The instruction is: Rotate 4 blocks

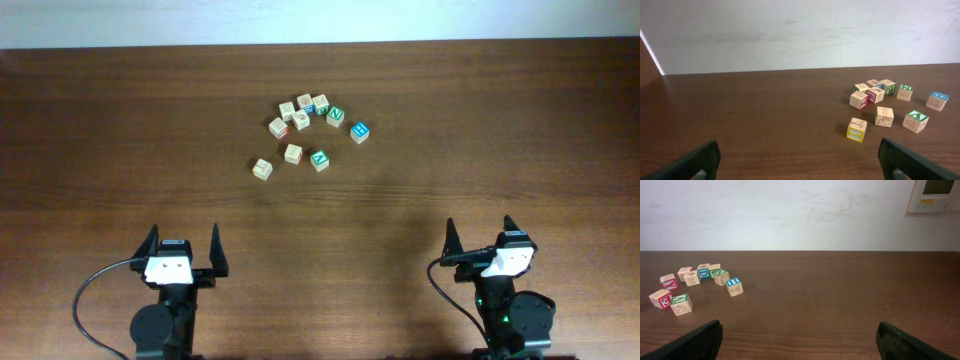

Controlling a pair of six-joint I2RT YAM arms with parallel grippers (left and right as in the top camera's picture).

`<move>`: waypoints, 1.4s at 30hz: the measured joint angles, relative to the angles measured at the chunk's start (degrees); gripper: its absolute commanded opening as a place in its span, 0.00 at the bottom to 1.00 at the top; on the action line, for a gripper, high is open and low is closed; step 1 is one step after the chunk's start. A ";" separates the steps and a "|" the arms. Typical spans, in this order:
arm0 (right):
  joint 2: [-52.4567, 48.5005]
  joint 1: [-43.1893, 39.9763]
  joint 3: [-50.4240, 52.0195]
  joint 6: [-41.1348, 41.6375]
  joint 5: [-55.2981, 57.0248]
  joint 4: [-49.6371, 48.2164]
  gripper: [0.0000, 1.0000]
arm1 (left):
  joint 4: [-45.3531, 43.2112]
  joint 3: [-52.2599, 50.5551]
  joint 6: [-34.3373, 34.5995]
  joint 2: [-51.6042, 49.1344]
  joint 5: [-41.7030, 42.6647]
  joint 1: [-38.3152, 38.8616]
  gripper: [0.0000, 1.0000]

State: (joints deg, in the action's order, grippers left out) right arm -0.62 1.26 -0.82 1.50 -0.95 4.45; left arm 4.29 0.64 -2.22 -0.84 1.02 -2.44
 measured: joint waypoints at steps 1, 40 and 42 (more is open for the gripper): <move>0.00 0.00 0.00 -0.07 0.00 0.00 0.98 | 0.00 0.00 0.00 0.00 0.00 0.00 0.99; -30.05 0.00 -28.09 -0.68 -11.67 9.81 0.98 | 10.56 40.46 2.10 -46.60 2.60 0.00 0.99; -35.95 0.00 -33.90 -1.44 -12.90 14.19 0.98 | 15.34 44.83 2.25 -50.45 3.91 0.00 0.99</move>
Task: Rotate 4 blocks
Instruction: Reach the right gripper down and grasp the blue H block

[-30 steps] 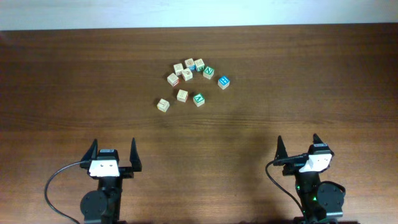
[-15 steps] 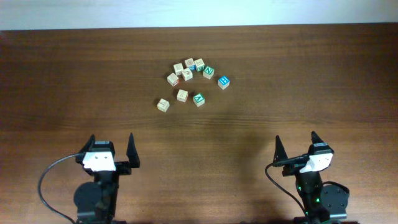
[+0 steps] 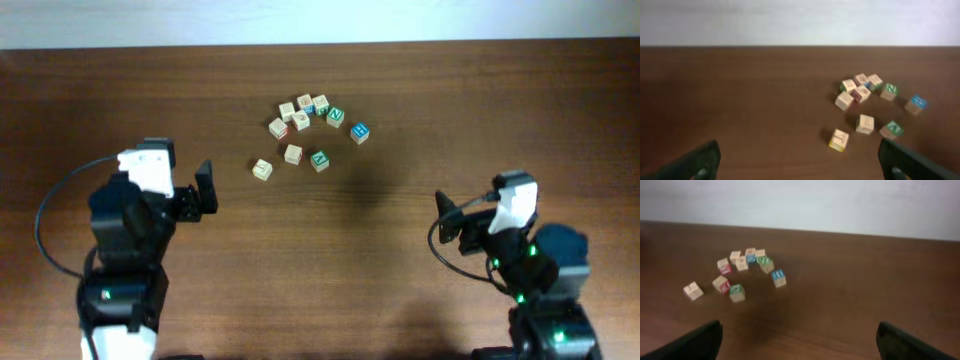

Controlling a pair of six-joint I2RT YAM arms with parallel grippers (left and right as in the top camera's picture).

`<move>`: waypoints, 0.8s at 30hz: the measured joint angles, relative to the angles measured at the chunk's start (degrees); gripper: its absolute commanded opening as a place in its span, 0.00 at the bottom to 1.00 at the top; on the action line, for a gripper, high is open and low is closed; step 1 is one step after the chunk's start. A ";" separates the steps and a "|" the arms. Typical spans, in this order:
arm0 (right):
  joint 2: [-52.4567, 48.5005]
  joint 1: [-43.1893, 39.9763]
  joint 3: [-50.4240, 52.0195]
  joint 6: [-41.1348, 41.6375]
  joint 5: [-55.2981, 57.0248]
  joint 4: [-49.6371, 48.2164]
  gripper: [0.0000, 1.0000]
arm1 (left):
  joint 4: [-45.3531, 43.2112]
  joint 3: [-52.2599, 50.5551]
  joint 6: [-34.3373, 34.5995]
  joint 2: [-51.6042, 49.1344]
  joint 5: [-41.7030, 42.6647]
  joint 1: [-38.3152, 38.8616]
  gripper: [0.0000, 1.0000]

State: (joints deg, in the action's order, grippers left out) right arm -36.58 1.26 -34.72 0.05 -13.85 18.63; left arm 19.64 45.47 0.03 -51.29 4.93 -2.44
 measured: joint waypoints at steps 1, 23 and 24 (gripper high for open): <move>-4.22 0.00 -4.09 -0.94 -1.60 2.10 0.98 | 2.64 3.37 0.00 -3.19 1.05 0.00 0.99; -84.50 11.30 -69.59 -11.30 -1.86 27.21 0.81 | 32.00 46.05 5.31 -49.35 2.54 3.89 0.95; -86.71 12.59 -69.59 -10.84 2.10 26.51 0.80 | 31.91 46.05 9.55 -49.40 -0.87 3.89 0.95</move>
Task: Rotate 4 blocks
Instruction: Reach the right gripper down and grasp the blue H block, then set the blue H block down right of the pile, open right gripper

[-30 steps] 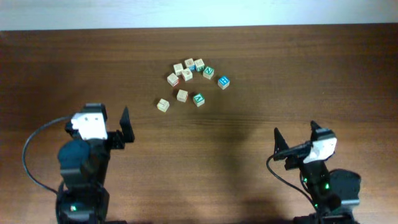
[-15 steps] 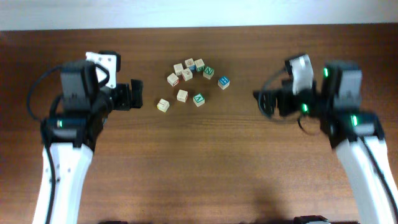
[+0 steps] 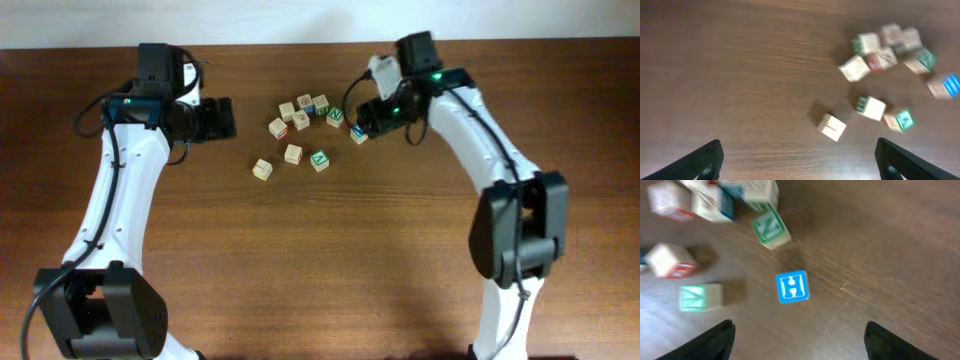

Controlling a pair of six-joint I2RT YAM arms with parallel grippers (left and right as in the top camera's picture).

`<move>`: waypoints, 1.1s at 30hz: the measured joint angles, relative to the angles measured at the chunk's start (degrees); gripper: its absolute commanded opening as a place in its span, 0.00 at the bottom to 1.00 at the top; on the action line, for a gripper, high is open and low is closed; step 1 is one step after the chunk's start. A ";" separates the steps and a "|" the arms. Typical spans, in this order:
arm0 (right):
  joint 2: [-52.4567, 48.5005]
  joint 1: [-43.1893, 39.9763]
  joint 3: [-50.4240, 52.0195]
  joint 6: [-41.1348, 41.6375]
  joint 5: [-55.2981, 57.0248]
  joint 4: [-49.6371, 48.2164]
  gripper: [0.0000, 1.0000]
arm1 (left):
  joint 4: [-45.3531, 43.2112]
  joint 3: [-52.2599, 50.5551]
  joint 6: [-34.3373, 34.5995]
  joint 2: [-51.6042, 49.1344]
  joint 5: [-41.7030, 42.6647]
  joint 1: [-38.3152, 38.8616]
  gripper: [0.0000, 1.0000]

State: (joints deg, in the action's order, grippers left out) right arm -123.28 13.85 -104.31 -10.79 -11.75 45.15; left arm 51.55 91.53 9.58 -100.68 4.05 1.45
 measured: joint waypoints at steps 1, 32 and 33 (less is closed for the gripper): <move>-1.42 1.01 0.00 0.20 2.19 -0.63 0.79 | -0.09 0.00 3.43 0.00 -2.89 0.00 0.95; -8.22 5.97 -1.60 18.93 11.98 13.33 0.18 | 0.98 0.00 9.99 -0.04 -7.54 0.85 0.95; -8.11 5.97 -1.64 20.65 11.93 16.20 0.23 | 0.98 0.00 9.99 -0.04 -7.54 1.64 0.95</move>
State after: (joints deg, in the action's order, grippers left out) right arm -131.39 19.81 -105.95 9.87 0.19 61.34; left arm 52.53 91.53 19.57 -100.73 -3.49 3.09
